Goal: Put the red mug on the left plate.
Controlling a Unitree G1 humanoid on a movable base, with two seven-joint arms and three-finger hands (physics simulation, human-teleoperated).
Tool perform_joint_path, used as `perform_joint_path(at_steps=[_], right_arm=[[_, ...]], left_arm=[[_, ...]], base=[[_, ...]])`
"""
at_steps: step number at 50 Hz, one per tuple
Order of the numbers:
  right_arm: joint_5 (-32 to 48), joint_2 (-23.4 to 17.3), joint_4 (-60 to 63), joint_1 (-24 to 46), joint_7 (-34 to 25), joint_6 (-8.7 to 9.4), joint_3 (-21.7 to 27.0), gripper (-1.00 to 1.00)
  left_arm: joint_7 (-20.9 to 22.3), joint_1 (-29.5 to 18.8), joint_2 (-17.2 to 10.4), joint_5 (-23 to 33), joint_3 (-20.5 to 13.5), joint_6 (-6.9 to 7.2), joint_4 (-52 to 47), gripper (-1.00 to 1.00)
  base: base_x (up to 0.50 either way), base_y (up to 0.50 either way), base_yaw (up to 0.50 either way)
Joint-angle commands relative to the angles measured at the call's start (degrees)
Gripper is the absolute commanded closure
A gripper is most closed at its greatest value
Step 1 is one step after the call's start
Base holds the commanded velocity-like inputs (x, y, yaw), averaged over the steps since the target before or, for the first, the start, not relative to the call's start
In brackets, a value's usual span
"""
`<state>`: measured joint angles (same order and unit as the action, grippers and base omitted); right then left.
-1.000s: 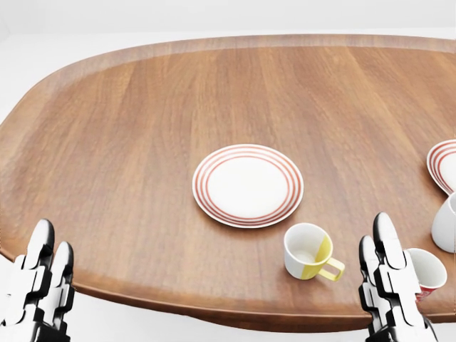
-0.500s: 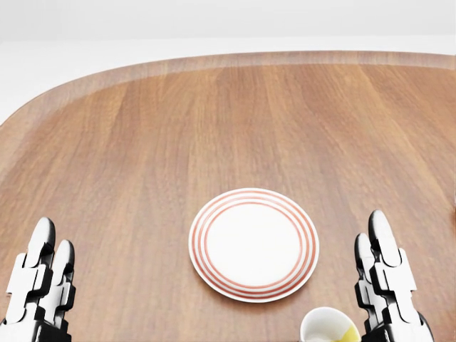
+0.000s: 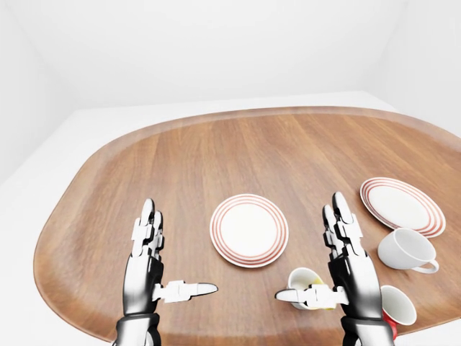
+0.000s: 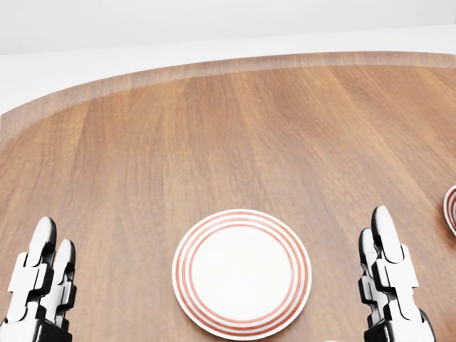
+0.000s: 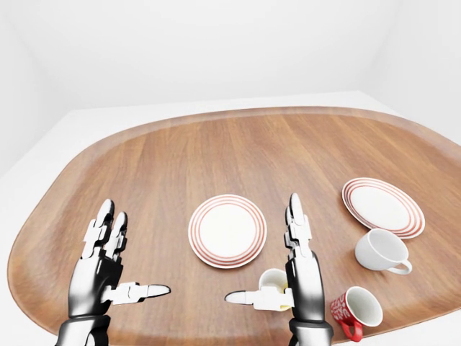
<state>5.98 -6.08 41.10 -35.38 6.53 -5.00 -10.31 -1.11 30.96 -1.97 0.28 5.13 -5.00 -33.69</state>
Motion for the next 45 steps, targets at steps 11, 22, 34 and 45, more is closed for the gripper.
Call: perform_joint_path(at_steps=[11,22,34,45], right_arm=[[0.47,0.16,-0.18,0.23,-0.04,0.0,0.21,-1.0],[-1.06,-0.25,-0.86,-0.29,-0.91,0.0,-0.16,-1.0],[-0.25,-0.01,-0.86,0.3,-0.28,0.0,-0.01,-1.0],[-1.28,-0.17,-1.12,-0.02,-0.96,0.0,-0.08,-1.0]], left_arm=[[0.04,-0.13,-0.02,0.15,0.06,0.0,0.3,-1.0],[-0.03,-0.2,0.02,0.16,0.06,0.0,0.26,-1.0],[-0.13,0.02,-0.06,-0.01,0.07,0.0,0.21,-1.0],[-0.17,-0.27,-0.06,0.23,0.17,0.0,0.23,-1.0]], base=[[0.52,0.16,0.0],[0.52,0.11,0.0],[0.31,0.17,0.0],[0.39,0.07,0.0]])
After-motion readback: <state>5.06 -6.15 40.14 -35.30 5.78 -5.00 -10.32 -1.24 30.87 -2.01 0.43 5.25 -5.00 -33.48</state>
